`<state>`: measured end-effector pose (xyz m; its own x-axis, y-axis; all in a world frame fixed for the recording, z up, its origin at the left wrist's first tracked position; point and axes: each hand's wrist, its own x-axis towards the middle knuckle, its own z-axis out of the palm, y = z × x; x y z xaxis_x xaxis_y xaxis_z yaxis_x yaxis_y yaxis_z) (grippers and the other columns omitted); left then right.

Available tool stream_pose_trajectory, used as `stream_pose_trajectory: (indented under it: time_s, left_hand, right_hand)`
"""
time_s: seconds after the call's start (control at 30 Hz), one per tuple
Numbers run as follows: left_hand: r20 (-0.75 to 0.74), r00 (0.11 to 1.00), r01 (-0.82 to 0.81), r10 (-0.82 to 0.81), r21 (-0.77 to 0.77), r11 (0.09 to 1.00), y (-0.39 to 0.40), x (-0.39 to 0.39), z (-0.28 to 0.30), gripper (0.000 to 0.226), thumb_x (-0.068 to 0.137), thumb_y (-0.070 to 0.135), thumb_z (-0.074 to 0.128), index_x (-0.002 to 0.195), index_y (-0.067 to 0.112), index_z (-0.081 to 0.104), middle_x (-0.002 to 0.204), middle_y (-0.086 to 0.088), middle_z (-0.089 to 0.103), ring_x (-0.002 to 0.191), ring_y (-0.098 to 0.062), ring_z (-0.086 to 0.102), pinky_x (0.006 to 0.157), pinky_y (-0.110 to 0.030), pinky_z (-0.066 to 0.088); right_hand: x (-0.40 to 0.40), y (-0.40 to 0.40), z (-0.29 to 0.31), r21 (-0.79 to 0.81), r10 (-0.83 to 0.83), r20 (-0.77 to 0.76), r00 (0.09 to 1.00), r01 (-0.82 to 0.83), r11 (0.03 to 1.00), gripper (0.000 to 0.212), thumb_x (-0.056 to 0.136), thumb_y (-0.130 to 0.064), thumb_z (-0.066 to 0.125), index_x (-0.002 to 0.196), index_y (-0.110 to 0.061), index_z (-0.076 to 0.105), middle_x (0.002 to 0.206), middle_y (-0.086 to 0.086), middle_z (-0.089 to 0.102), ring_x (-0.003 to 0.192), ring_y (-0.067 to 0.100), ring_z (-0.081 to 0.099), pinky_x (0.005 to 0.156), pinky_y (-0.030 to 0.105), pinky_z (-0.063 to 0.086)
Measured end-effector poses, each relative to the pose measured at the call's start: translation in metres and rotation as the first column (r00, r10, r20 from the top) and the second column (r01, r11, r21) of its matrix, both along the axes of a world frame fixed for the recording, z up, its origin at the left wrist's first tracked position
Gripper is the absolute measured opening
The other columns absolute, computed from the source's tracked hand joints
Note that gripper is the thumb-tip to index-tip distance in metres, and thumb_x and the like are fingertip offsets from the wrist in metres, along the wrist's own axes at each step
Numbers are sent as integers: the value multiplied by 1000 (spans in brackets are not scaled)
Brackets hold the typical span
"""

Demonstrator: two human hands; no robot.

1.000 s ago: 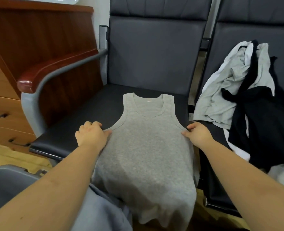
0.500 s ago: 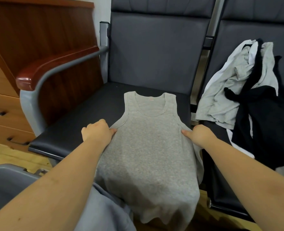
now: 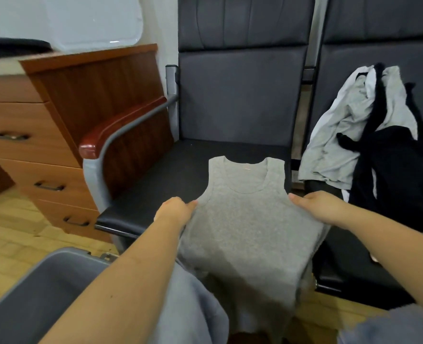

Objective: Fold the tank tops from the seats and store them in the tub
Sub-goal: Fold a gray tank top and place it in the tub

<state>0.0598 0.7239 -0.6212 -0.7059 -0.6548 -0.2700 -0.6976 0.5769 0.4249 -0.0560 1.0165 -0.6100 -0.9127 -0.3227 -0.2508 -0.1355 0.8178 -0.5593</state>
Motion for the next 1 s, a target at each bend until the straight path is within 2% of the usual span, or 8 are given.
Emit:
stream_pose_trajectory:
  time_s: [0.23, 0.37, 0.5, 0.6, 0.7, 0.8, 0.9, 1.0]
  left_hand:
    - [162, 983, 95, -85, -52, 994, 16, 14, 20, 57, 96, 52, 45, 130, 6, 53, 127, -12, 57, 114, -29, 53, 93, -38, 41]
    - [173, 977, 129, -124, -16, 992, 24, 11, 33, 49, 93, 54, 49, 117, 13, 59, 108, -4, 60, 101, -25, 57, 91, -38, 44]
    - [72, 991, 113, -114, 24, 993, 21, 4, 14, 48, 95, 57, 42, 96, 13, 63, 90, -6, 63, 82, -19, 58, 72, -33, 42]
    - [55, 991, 126, -123, -46, 991, 5, 3, 9, 55, 96, 58, 38, 89, 11, 65, 84, -7, 63, 77, -19, 59, 67, -31, 41]
    - [72, 997, 27, -16, -146, 989, -23, 14, 7, 58, 100, 53, 32, 112, 6, 63, 106, -11, 64, 96, -27, 59, 83, -37, 46]
    - [104, 993, -40, 53, -125, 991, -44, 23, 2, 49, 105, 37, 30, 135, 2, 49, 139, -17, 49, 125, -31, 48, 105, -38, 36]
    - [69, 997, -19, 28, -122, 992, -55, 18, -5, 48, 101, 41, 41, 118, 0, 60, 111, -15, 62, 99, -29, 59, 86, -38, 44]
    - [-17, 998, -54, 54, -53, 997, -50, 0, -15, 43, 97, 46, 48, 96, 8, 66, 87, -9, 62, 75, -21, 56, 71, -34, 43]
  right_hand:
    - [15, 14, 8, -90, 47, 47, 998, -42, 995, 56, 93, -48, 55, 97, 5, 70, 102, 17, 67, 99, 30, 62, 79, 32, 42]
    - [19, 11, 7, -60, 51, 86, 995, -46, 997, 51, 92, -47, 56, 96, 2, 70, 98, 13, 66, 88, 25, 60, 69, 29, 41]
    - [24, 11, 5, -79, -12, 176, 984, 26, 997, 51, 92, -53, 53, 100, -5, 68, 90, 5, 63, 76, 17, 56, 60, 26, 40]
    - [22, 23, 10, 27, -34, 240, 970, 28, 999, 57, 86, -67, 49, 110, -17, 63, 109, 0, 59, 97, 23, 57, 75, 32, 45]
    - [14, 36, 18, 137, -90, 265, 960, 55, 989, 63, 83, -71, 48, 120, -22, 61, 132, 7, 55, 119, 34, 52, 95, 43, 47]
    - [7, 33, 21, 142, -139, 253, 957, 105, 984, 52, 88, -64, 49, 114, -22, 65, 126, 5, 55, 111, 29, 52, 84, 38, 47]
    - [-2, 14, 17, 72, -171, 241, 955, 158, 985, 39, 93, -54, 49, 100, -22, 70, 111, 2, 62, 99, 22, 52, 77, 34, 43]
    - [-11, -11, 8, -144, -238, 316, 918, 294, 945, 35, 95, -41, 54, 107, -11, 69, 92, 0, 70, 89, 16, 53, 72, 32, 37]
